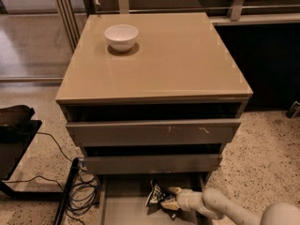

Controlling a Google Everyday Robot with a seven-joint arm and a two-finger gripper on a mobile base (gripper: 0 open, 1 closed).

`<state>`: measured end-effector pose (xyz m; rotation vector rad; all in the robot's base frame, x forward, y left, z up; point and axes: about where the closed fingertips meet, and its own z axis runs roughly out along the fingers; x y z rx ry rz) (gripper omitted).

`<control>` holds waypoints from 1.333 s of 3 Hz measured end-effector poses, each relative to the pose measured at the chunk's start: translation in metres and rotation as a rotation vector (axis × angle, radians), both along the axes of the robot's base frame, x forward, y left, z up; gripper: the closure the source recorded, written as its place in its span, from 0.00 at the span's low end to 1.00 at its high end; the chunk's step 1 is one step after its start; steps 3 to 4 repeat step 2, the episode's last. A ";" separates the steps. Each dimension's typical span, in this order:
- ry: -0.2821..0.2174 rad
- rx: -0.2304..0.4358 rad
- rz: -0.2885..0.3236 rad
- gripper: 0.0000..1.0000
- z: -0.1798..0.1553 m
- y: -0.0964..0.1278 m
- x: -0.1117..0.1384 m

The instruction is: Place blue chip bag into bottom drawer

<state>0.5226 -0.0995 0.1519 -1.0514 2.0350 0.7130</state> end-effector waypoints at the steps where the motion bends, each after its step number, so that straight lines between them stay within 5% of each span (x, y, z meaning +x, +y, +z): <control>1: 0.000 0.000 0.000 0.00 0.000 0.000 0.000; 4: 0.000 0.000 0.000 0.00 0.000 0.000 0.000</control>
Offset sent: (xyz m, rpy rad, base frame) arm 0.0000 0.0000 0.0000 0.0000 0.0000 0.0000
